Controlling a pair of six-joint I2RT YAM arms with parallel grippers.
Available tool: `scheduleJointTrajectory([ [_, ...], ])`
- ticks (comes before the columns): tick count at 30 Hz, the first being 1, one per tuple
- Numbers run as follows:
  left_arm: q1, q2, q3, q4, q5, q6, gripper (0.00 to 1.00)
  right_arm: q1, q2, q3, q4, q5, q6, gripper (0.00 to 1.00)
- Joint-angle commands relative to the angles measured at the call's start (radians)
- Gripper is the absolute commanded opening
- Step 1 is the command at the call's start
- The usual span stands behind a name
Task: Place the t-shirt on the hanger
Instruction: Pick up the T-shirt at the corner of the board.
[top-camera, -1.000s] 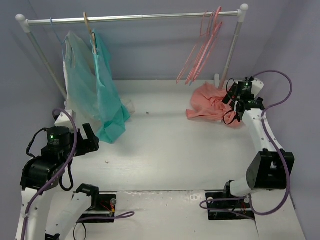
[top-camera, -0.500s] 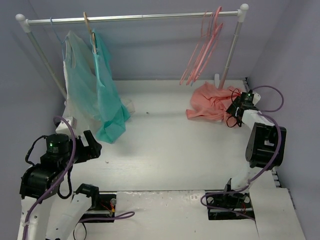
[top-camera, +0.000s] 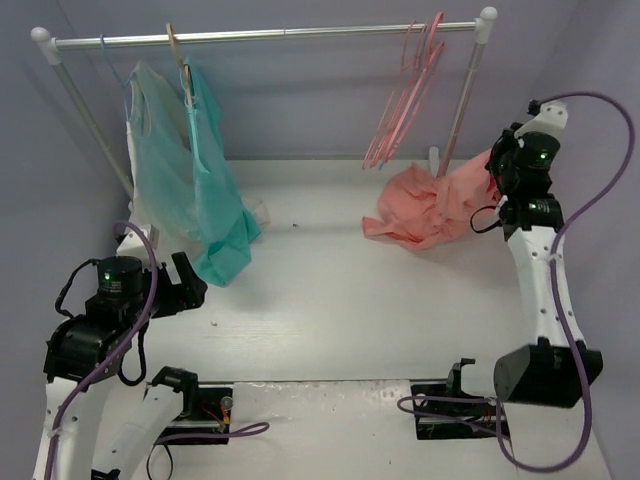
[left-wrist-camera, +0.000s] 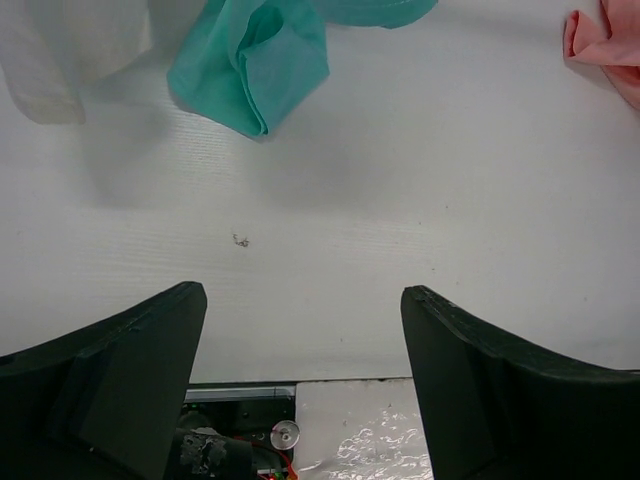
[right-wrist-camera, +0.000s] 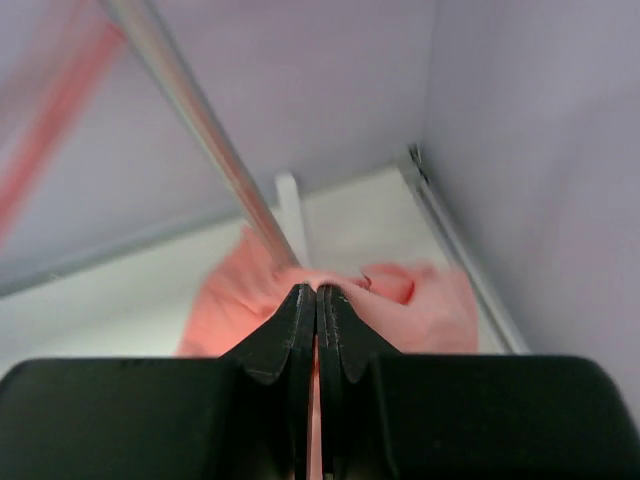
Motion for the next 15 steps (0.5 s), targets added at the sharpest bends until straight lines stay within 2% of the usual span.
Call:
scheduleJointTrajectory([
  [1,-0.006,0.049,0.080,0.081,0.012,0.011,0.80,0.020,-0.113,0.134,-0.100,-0.055,-0.074,0.00],
  [5,-0.020,0.068,0.131,0.081,0.013,0.011,0.80,0.109,-0.193,0.280,-0.177,-0.127,-0.123,0.00],
  [9,-0.024,0.083,0.146,0.083,0.026,0.008,0.80,0.190,-0.248,0.368,-0.222,-0.401,-0.145,0.00],
  [10,-0.024,0.083,0.146,0.084,0.035,0.006,0.80,0.200,-0.294,0.360,-0.190,-0.529,-0.146,0.00],
  [12,-0.026,0.077,0.148,0.084,0.044,-0.003,0.80,0.207,-0.339,0.320,-0.134,-0.663,-0.123,0.00],
  [13,-0.024,0.075,0.148,0.080,0.049,-0.005,0.80,0.210,-0.371,0.311,-0.078,-0.799,-0.104,0.00],
  [15,-0.026,0.068,0.146,0.077,0.059,-0.008,0.80,0.213,-0.380,0.297,0.008,-0.918,-0.019,0.00],
])
